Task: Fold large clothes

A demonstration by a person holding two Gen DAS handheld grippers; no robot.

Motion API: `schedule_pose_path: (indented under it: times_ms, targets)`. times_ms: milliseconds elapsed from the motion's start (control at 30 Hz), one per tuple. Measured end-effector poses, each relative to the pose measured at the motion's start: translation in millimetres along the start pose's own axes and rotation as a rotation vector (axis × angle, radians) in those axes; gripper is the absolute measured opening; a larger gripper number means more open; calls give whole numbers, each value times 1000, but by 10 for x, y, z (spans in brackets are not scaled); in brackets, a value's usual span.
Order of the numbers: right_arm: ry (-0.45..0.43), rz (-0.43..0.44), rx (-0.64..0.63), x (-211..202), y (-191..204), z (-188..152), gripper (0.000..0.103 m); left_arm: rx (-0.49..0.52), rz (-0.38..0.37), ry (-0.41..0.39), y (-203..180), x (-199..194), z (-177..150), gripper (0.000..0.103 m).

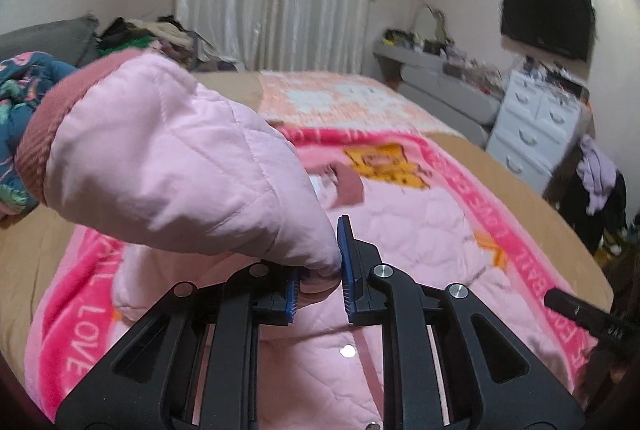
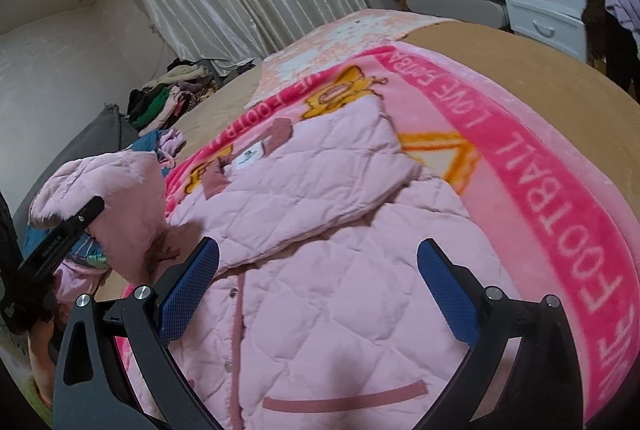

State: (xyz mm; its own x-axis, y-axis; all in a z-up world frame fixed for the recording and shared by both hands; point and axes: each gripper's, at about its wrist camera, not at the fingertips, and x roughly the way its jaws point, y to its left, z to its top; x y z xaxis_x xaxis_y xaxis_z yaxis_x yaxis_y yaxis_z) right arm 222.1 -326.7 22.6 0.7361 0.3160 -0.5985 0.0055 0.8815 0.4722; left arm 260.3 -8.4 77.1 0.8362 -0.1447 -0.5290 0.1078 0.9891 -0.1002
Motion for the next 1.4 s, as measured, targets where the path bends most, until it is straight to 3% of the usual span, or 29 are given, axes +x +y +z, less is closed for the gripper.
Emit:
schedule_pose_path:
  times_ms: [300,600,800,833,900,967,1000,1100,1167,1400]
  targets:
    - [18,-31,63,47,-320,-8,99,69,-30,158,-323,511,-313,10]
    - [25,-51,97,65,-524,4,99,173,-30,218,-609,728,-509,20]
    - [37,-40,108,89,-538,-10,99,264,-61,244,-791,730,-642,48]
    - [40,-39,108,97,-530,-14,99,262,-80,257,-801,727,-674,56]
    - [48,-34,105,120,-513,-18,99,256,-89,268,-803,685,-707,60]
    - [57,-25,100,152,-468,-20,99,228,-127,270,-763,590,-722,77]
    - [61,-21,98,170,-448,-19,99,211,-149,270,-727,536,-721,81]
    - [80,-2,87,233,-344,-33,99,189,-175,263,-614,395,-685,83]
    - [101,13,75,315,-254,-56,99,179,-157,249,-513,312,-645,93]
    - [213,87,61,703,51,-198,99,84,-54,180,52,93,-440,94]
